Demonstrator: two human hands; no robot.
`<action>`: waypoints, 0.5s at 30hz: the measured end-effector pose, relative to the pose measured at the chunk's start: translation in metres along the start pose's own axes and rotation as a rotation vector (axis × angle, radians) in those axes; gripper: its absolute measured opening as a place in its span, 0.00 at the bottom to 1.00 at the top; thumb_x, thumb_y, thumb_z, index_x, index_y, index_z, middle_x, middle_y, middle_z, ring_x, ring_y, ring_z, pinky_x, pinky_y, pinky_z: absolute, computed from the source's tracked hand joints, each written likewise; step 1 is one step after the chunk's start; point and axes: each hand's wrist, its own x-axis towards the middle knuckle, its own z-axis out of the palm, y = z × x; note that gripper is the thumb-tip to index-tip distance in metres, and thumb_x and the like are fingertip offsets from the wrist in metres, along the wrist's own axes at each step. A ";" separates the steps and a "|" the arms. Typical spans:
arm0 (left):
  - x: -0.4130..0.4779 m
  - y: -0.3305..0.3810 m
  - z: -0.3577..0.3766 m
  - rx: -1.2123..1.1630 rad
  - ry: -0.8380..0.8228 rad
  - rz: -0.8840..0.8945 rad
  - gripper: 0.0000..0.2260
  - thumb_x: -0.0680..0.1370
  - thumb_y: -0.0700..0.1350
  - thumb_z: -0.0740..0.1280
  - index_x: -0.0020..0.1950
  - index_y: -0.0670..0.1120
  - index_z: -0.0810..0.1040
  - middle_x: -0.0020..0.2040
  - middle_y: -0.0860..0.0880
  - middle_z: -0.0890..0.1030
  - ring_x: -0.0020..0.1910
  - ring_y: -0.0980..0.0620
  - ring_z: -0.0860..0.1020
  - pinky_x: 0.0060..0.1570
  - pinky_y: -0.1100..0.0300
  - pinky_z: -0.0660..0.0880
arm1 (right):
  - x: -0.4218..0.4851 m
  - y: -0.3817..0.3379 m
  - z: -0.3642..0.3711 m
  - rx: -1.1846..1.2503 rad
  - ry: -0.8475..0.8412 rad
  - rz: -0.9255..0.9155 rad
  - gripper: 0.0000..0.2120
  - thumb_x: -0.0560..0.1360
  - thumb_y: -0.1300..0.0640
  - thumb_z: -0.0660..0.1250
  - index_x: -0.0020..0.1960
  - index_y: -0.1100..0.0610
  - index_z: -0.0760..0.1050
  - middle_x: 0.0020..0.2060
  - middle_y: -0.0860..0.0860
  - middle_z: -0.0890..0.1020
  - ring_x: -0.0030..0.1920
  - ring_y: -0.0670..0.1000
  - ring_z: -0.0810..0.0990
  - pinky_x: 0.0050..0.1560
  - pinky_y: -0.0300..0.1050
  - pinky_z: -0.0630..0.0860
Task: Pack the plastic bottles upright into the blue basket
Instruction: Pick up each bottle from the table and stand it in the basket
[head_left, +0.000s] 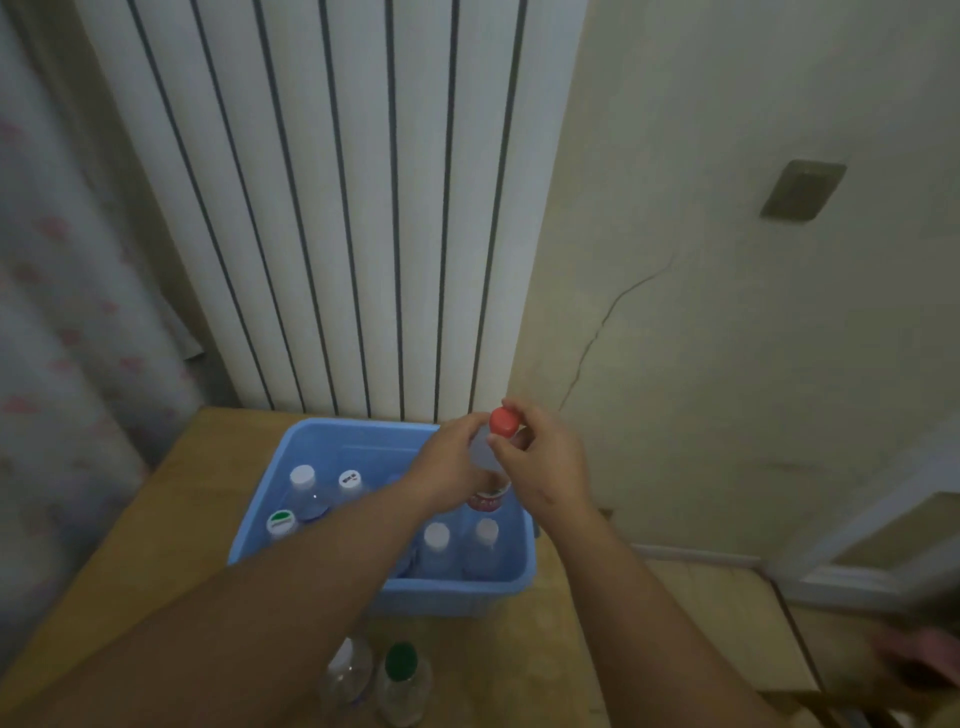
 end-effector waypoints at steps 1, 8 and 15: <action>0.003 -0.004 0.003 0.019 -0.010 -0.011 0.30 0.65 0.46 0.79 0.65 0.55 0.74 0.58 0.54 0.78 0.57 0.54 0.78 0.57 0.55 0.77 | 0.003 0.005 0.002 0.011 -0.013 0.017 0.20 0.72 0.57 0.72 0.62 0.48 0.76 0.45 0.46 0.80 0.45 0.45 0.78 0.49 0.39 0.75; 0.023 -0.020 0.015 0.356 -0.121 -0.008 0.24 0.67 0.57 0.75 0.61 0.57 0.76 0.56 0.54 0.82 0.57 0.52 0.78 0.59 0.51 0.75 | 0.019 0.039 0.022 -0.013 -0.092 0.097 0.19 0.71 0.58 0.71 0.61 0.49 0.76 0.45 0.46 0.79 0.44 0.43 0.75 0.41 0.29 0.65; 0.030 -0.041 0.021 0.417 -0.309 -0.039 0.18 0.70 0.59 0.71 0.57 0.58 0.75 0.51 0.55 0.82 0.50 0.55 0.80 0.55 0.52 0.77 | 0.023 0.070 0.044 -0.060 -0.175 0.169 0.16 0.72 0.56 0.71 0.59 0.50 0.75 0.43 0.45 0.78 0.43 0.43 0.76 0.35 0.24 0.64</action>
